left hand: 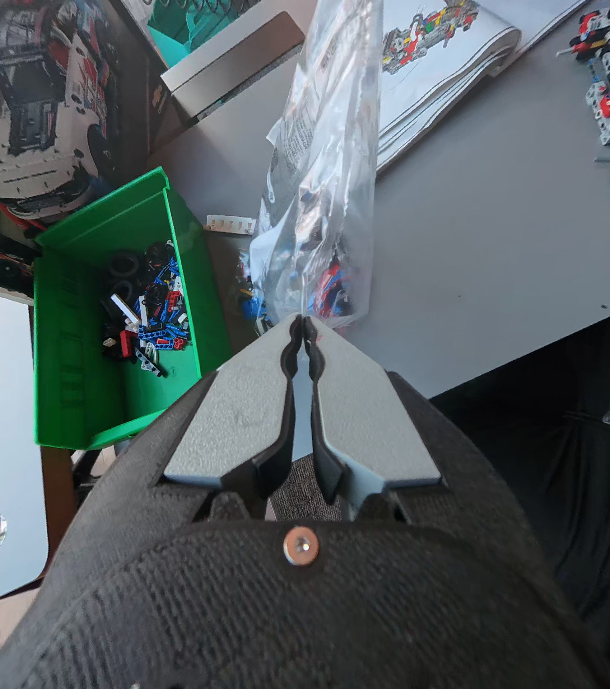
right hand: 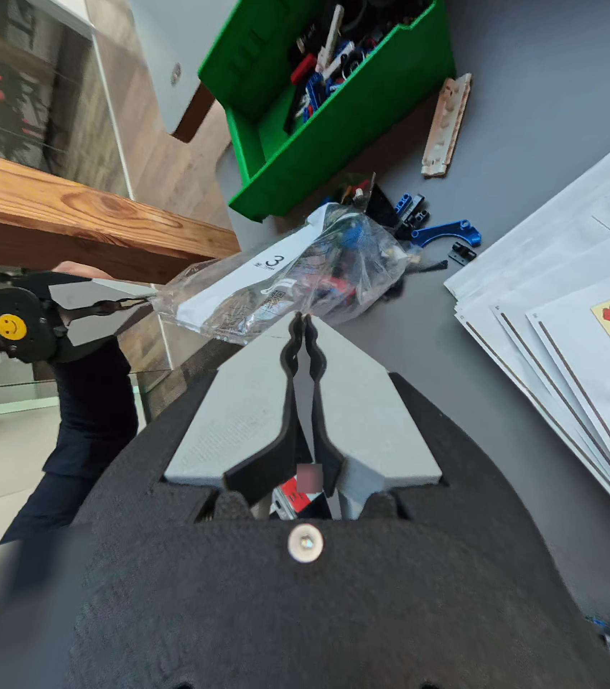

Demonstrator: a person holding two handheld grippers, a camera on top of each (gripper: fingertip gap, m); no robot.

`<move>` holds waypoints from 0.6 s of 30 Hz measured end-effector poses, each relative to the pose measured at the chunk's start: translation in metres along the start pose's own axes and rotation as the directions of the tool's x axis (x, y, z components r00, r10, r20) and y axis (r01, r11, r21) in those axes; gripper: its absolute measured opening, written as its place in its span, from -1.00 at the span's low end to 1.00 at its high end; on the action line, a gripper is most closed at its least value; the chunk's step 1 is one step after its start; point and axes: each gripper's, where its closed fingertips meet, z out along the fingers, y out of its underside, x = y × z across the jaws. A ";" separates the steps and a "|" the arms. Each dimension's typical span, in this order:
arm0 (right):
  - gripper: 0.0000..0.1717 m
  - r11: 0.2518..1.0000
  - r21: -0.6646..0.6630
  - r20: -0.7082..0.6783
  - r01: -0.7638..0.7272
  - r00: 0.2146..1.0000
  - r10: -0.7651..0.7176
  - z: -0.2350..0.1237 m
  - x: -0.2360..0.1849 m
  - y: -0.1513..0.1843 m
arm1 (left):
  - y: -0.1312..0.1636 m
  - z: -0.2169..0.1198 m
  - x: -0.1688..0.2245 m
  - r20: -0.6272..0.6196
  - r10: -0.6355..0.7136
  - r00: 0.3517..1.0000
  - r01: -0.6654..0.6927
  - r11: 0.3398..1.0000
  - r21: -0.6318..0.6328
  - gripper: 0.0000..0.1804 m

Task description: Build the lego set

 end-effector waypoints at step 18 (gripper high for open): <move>-1.00 0.999 -0.043 0.025 0.003 1.000 -0.002 -0.021 -0.007 0.027 | -0.020 -0.021 0.010 0.029 0.074 0.997 -0.074 0.997 -0.010 -1.00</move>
